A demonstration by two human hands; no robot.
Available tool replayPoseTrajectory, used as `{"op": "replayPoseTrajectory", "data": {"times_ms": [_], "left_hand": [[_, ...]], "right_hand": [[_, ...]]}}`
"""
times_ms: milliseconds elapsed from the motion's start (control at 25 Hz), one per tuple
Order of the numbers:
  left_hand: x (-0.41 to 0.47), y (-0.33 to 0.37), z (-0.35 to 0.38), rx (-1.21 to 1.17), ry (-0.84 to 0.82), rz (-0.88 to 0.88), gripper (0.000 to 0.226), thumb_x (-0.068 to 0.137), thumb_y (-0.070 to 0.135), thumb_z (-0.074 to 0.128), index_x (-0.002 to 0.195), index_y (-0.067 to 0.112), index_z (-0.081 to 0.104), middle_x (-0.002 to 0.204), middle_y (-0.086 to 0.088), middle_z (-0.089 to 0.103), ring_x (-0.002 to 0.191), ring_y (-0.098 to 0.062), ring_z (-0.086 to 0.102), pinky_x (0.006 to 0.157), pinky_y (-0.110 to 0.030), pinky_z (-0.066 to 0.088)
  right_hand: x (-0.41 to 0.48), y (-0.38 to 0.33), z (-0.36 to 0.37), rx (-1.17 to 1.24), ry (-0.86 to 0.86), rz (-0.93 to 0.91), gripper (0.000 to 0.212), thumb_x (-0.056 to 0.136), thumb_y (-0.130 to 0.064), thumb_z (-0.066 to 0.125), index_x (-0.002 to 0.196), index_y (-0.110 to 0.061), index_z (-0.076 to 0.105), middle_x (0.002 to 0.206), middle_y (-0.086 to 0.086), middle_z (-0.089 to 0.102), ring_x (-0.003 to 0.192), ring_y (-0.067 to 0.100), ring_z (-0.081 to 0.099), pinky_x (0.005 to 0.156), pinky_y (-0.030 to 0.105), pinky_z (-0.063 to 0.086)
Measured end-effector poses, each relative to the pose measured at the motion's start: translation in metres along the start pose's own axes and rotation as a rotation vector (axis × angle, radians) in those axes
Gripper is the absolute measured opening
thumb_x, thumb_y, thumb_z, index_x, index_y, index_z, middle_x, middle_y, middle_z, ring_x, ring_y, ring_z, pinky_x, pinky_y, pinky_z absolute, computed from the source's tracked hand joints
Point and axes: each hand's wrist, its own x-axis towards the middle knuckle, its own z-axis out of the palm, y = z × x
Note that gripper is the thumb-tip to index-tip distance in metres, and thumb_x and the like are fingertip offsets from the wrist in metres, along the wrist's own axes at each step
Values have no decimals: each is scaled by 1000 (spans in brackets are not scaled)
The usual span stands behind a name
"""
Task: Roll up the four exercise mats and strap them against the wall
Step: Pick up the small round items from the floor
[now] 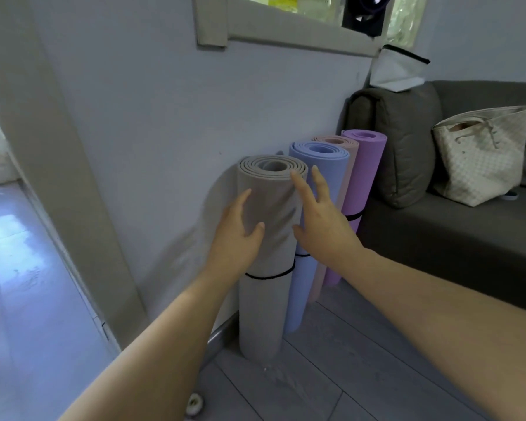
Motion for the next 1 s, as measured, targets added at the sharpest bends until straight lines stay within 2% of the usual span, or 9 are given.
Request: {"op": "replayPoseTrajectory", "data": {"times_ms": [80,160,240,280,400,520,600,760,1000], "left_hand": [[-18,-9,-8,38,-8,-32,44,93,11,54,135,23,47,133,9,48,117,-1,43,92,-10,32],[-43,-27,-16,26,-12,-126,34,92,6,51,122,21,59,119,5,60,106,-9,56,81,-7,38],[-81,-62,-25,38,-13,-248,27,93,8,51,112,23,63,108,4,66,98,-12,61,81,-15,44],[-98,-80,-28,49,-15,-292,24,94,10,51,108,25,64,105,4,68,96,-12,62,81,-19,45],[-154,-147,-37,94,18,-431,19,94,14,53,102,27,64,100,5,69,93,-10,64,79,-23,49],[-198,-212,-41,172,67,-572,18,94,15,53,105,22,66,97,5,68,86,-7,63,66,-13,45],[-221,-251,-42,226,53,-674,18,95,16,53,106,23,65,98,5,68,83,-5,61,61,-9,43],[-245,-310,-31,305,19,-836,24,95,17,52,116,22,61,105,5,64,91,-7,60,75,-22,49],[-251,-348,6,255,-9,-912,28,95,18,53,123,20,57,110,4,63,94,-6,58,76,-17,46]], "right_hand": [[-15,-14,0,-23,160,-177,73,80,-4,65,145,-17,36,151,18,30,76,17,49,46,25,34],[-31,-29,11,40,211,-284,43,77,-6,63,120,-9,59,120,13,60,72,22,58,46,27,40],[-54,-47,48,132,95,-281,21,80,-11,57,98,-10,67,91,8,68,74,31,64,52,34,49],[-65,-53,69,156,-31,-237,19,83,-14,54,97,-12,67,88,7,69,79,32,65,57,37,51],[-102,-71,147,141,-503,-151,29,88,-21,54,115,-23,64,106,3,70,101,27,63,77,34,48],[-124,-82,226,151,-739,-138,34,87,-25,59,121,-27,60,111,1,68,106,25,62,85,33,50],[-138,-87,276,181,-833,-124,39,85,-28,63,124,-26,58,113,-1,67,108,22,61,89,32,49],[-164,-92,356,199,-1000,-111,64,81,-33,70,138,-17,44,136,9,51,123,28,50,95,36,46],[-181,-95,427,132,-960,-233,87,78,-35,74,148,-22,24,150,2,31,132,24,37,101,36,43]]}}
